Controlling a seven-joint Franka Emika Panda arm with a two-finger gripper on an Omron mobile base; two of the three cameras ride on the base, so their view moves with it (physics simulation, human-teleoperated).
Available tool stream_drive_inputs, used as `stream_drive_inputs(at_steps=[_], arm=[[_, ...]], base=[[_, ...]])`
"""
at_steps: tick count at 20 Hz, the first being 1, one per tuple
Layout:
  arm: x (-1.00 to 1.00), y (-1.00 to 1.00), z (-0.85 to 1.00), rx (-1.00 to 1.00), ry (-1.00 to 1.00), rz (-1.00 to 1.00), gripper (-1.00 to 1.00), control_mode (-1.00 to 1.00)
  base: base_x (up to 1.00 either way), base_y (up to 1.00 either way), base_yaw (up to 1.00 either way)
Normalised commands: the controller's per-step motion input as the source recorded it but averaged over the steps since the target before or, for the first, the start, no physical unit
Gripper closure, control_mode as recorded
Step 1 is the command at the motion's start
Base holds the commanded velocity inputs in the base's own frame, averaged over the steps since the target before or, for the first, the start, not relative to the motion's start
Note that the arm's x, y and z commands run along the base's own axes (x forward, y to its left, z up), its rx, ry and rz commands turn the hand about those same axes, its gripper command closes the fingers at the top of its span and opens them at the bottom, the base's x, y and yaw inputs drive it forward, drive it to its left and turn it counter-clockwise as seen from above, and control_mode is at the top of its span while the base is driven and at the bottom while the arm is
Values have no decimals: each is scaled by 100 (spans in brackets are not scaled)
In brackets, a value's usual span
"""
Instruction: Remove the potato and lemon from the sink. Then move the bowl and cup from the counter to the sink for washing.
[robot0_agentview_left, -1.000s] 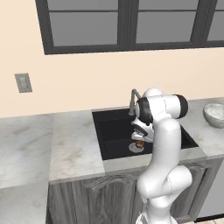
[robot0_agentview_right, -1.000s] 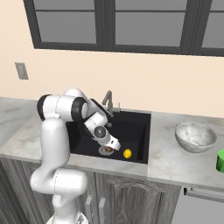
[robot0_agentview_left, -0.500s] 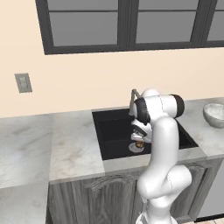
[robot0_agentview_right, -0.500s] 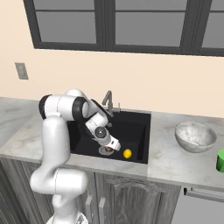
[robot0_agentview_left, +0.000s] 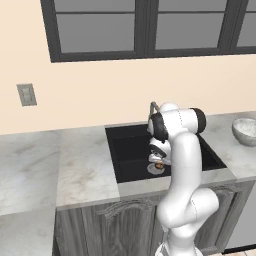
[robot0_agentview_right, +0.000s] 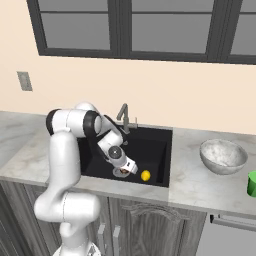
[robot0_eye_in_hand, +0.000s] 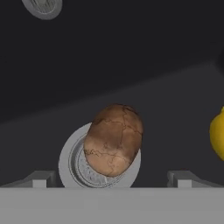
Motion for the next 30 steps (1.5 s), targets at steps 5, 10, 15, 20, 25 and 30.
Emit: stream_drive_inputs(at_steps=[5,10,15,20,25,30], arm=[[8,0,-10,0,0,0,-100,-100],[11,0,-6,0,0,0,-100,-100],[11,0,-9,0,2,0,-100,-100],[11,0,-9,0,3,0,-100,-100],[13,0,-7,0,1,0,-100,-100],[14,0,-4,0,0,0,-100,-100]], base=[[0,0,0],[0,0,0],[0,0,0],[0,0,0],[0,0,0],[0,0,0]])
